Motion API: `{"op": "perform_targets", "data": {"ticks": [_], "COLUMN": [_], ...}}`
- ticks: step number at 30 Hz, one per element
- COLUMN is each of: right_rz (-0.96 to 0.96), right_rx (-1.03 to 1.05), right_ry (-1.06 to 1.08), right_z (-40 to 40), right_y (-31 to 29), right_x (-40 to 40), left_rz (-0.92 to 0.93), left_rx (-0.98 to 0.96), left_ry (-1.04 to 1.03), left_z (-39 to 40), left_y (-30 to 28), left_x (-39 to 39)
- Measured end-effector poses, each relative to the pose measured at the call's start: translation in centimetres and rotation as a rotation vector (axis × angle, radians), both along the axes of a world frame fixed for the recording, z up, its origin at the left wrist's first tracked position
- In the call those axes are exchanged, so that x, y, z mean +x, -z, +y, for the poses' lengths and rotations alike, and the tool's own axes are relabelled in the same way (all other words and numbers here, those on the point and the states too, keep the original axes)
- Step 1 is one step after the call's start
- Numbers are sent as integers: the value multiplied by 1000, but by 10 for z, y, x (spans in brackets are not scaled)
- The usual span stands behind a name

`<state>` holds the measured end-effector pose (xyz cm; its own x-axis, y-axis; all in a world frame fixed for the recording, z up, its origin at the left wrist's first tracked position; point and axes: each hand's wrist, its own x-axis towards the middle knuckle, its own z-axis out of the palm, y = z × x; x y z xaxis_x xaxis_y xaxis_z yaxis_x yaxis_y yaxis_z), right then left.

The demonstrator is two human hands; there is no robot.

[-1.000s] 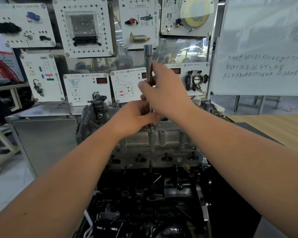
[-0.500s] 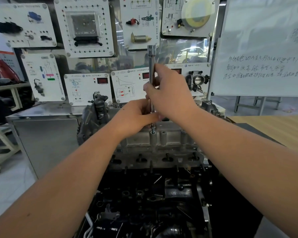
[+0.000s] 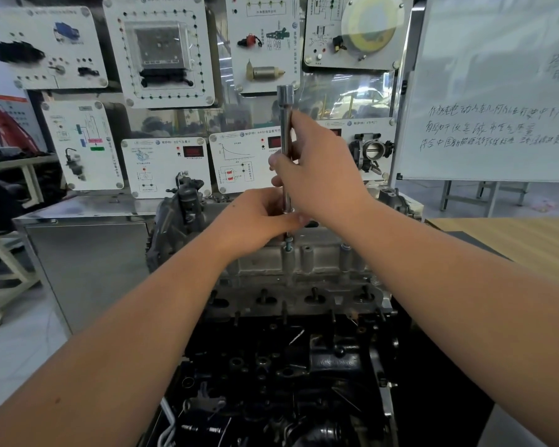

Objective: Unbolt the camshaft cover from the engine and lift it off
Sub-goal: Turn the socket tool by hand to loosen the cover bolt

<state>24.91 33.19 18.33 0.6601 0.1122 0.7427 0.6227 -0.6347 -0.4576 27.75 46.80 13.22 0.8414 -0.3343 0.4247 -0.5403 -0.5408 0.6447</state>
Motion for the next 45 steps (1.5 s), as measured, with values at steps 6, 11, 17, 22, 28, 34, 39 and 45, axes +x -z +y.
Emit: {"op": "perform_targets", "data": {"ticks": [6, 11, 17, 22, 28, 34, 39, 45], "right_rz": [55, -30, 57, 9, -15, -62, -3, 11], "right_rx": [24, -21, -28, -17, -18, -25, -10, -2], "right_ry": [-14, 28, 9, 14, 43, 26, 38, 29], "right_z": [3, 3, 5, 4, 3, 6, 5, 5], "right_y": [-2, 1, -3, 3, 3, 5, 1, 3], "right_x": [-2, 0, -1, -2, 0, -1, 2, 0], "left_rz": [10, -23, 0, -24, -6, -22, -4, -8], "left_rx": [-61, -62, -65, -84, -21, -71, -79, -112], "left_ry": [44, 28, 70, 36, 32, 10, 32, 46], "left_z": [5, -1, 7, 0, 6, 1, 3, 6], "left_y": [3, 4, 2, 1, 4, 4, 6, 6], "left_x": [7, 3, 4, 0, 5, 3, 8, 10]}}
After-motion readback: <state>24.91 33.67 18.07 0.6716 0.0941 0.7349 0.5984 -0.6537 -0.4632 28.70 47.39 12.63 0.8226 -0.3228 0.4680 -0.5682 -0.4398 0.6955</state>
